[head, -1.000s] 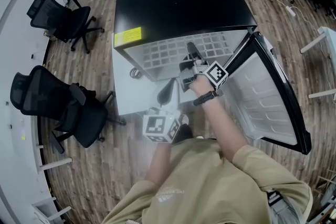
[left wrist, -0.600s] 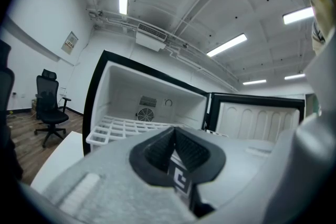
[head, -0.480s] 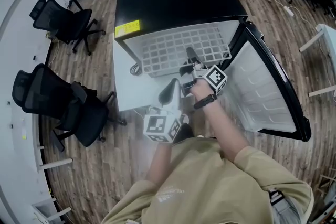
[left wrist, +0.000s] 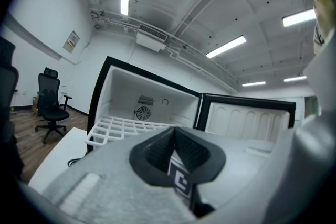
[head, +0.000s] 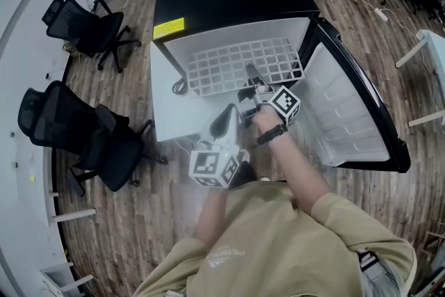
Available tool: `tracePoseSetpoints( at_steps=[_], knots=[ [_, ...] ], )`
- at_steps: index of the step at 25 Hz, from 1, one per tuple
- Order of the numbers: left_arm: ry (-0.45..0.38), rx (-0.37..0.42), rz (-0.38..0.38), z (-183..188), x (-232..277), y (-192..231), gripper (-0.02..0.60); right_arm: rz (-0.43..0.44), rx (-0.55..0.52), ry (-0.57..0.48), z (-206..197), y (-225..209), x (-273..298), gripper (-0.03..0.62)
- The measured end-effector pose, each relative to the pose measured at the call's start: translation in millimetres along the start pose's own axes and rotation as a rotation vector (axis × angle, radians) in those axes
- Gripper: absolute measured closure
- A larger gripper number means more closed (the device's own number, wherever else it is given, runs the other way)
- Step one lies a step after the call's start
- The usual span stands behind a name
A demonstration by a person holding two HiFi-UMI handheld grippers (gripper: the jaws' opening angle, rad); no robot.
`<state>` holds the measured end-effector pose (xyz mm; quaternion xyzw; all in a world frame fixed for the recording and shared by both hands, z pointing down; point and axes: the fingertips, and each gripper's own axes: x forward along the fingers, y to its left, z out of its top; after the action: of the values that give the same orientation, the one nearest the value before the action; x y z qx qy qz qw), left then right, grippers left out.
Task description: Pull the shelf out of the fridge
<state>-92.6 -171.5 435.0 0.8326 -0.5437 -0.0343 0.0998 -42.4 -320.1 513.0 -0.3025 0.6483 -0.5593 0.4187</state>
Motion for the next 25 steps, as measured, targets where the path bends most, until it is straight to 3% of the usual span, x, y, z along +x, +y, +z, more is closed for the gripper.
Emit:
tracePoseSetpoints(
  at_steps=[8,13,18,25],
  knots=[
    [0.010,-0.008,0.002,11.8,4.2,-7.1,0.580,-0.013,0.009,0.018,-0.6,10.2,-4.9,0.569],
    [0.009,-0.008,0.009,10.6,-3.2,-18.3,0.580,-0.080,-0.024,0.076,-8.3,2.9,-38.9,0.569],
    [0.007,-0.030,0.037,55.8,-7.3,17.8,0.580,-0.104,-0.207,0.164,-35.0,35.4,-24.7,0.569],
    [-0.007,0.030,0.116,2.7,-32.6,-18.5,0.580,-0.059,-0.558,0.225,-0.6,42.6,-112.6,0.569]
  ],
)
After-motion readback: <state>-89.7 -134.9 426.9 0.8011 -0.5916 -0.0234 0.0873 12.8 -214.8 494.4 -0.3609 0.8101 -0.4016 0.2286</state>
